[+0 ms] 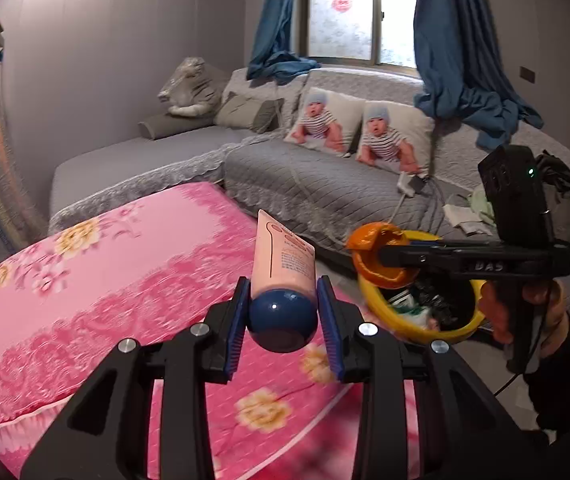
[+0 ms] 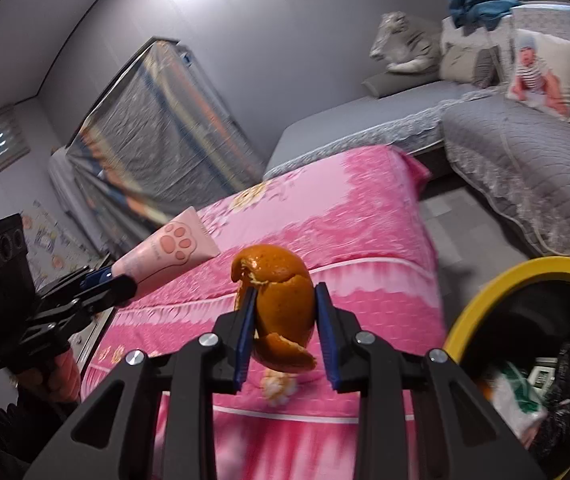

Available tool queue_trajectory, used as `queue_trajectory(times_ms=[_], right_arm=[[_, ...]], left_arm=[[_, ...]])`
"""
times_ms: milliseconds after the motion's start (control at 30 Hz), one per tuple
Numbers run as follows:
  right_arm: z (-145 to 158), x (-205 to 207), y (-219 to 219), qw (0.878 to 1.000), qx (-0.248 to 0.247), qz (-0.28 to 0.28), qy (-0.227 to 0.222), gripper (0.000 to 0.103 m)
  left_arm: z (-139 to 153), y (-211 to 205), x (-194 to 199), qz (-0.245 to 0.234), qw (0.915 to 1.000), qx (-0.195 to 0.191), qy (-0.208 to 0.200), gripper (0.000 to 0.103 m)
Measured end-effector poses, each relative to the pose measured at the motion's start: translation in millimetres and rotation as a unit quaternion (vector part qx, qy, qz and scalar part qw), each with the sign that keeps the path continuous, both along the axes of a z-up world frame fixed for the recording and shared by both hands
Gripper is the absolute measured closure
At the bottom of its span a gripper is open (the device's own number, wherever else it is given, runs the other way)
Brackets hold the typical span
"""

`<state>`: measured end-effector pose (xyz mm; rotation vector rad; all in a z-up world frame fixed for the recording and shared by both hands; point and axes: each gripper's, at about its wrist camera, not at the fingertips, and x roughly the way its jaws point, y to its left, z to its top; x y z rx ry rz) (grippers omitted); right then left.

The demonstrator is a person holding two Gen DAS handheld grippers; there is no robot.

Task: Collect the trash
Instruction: 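Carry the lotion tube and orange peel to the yellow bin and release both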

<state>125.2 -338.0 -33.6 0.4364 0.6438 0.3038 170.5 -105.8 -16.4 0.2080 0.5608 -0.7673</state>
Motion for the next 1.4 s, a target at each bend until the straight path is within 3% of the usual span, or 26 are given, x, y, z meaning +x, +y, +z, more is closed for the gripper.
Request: queue_trajectory(times_ms=[467, 867, 1267, 1300, 1400], right_arm=[[-27, -65, -117, 0.982, -0.011, -0.188, 0.007, 0.076], [-74, -81, -163, 0.961, -0.014, -0.271, 0.061, 0.076], [-93, -74, -182, 0.942, -0.043, -0.314, 0.107, 0.074], [-95, -73, -184, 0.940, -0.044, -0.319, 0.115, 0.073], [-91, -78, -187, 0.929, -0.049, -0.347, 0.118, 0.047]], left_arm=[[-7, -133, -24, -0.087, 0.9961, -0.010, -0.006, 0.071], [-30, -205, -30, -0.106, 0.9941, 0.006, -0.023, 0.071], [-82, -247, 12, -0.085, 0.9953, 0.006, 0.046, 0.071], [-83, -244, 17, -0.072, 0.9958, 0.002, 0.055, 0.068], [-77, -223, 23, -0.042, 0.9969, -0.026, 0.062, 0.029]])
